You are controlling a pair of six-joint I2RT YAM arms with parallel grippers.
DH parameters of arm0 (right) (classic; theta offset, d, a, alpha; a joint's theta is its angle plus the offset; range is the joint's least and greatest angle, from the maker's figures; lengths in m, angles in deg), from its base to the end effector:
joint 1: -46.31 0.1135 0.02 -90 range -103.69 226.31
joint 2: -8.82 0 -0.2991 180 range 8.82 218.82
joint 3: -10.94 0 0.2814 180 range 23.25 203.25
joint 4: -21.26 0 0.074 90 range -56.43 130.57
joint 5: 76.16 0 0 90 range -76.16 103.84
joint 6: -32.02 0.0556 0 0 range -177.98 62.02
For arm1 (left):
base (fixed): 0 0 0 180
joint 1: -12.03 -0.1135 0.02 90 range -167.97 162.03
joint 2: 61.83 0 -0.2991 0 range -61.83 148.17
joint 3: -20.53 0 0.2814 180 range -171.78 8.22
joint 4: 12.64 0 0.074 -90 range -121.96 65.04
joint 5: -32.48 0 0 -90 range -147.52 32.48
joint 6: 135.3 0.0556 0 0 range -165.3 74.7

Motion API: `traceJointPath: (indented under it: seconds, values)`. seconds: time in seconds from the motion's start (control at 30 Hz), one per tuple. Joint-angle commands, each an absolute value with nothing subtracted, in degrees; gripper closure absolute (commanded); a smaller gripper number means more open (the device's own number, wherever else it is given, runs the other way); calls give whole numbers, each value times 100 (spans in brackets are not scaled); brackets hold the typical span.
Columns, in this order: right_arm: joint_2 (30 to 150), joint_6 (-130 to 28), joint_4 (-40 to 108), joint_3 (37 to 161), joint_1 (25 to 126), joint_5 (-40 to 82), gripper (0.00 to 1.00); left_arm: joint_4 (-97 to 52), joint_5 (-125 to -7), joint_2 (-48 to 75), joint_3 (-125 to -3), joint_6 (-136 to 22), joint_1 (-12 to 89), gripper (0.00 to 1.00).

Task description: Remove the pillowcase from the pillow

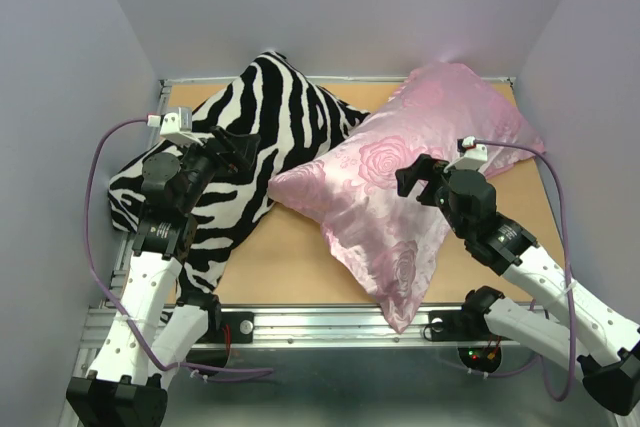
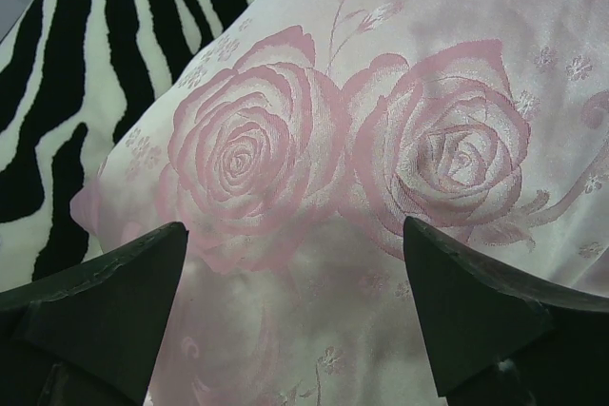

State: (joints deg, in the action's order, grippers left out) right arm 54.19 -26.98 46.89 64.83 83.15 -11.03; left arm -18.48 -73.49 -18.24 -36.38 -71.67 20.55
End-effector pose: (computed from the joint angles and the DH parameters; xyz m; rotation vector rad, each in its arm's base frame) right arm 0.1798 0.1055 0.3314 0.2052 1.8506 0.4210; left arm 0.1991 -0.0453 0.4012 0.0041 1.4832 -0.6965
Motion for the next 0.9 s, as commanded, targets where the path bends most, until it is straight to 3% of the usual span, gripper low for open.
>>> traceJointPath:
  seconds: [0.0,0.3,0.53,0.87]
  values:
    - [5295,-2845,4622,6878,8357,-1086,0,-1731,-7273,-1885,-3687,-7061,2039,1]
    - [5391,-2889,4772,7018,8358,-1042,0,-1906,-7124,-2131,-3476,-7184,2056,1]
    - [5690,-2862,5009,7115,8358,-946,0,-2487,-5974,-2210,-3011,-8027,2573,1]
    - [6138,-2713,5106,6904,8358,-1033,0,-1337,-4900,-1860,-1815,-9161,5201,1]
